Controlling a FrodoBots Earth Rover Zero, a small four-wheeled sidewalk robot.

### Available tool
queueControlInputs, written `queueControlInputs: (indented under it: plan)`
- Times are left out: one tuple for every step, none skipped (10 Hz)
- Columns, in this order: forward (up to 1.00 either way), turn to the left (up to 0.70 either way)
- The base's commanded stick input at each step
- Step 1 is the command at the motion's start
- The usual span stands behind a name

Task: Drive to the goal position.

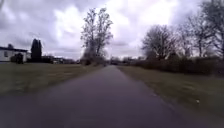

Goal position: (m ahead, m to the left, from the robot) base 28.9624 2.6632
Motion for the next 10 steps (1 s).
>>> queueControlInputs:
  plan:
    - [1.00,0.00]
    - [1.00,0.00]
    - [1.00,0.00]
    - [1.00,0.00]
    - [1.00,0.00]
    - [1.00,0.00]
    - [1.00,0.00]
    - [1.00,0.00]
    - [1.00,0.00]
    - [1.00,0.00]
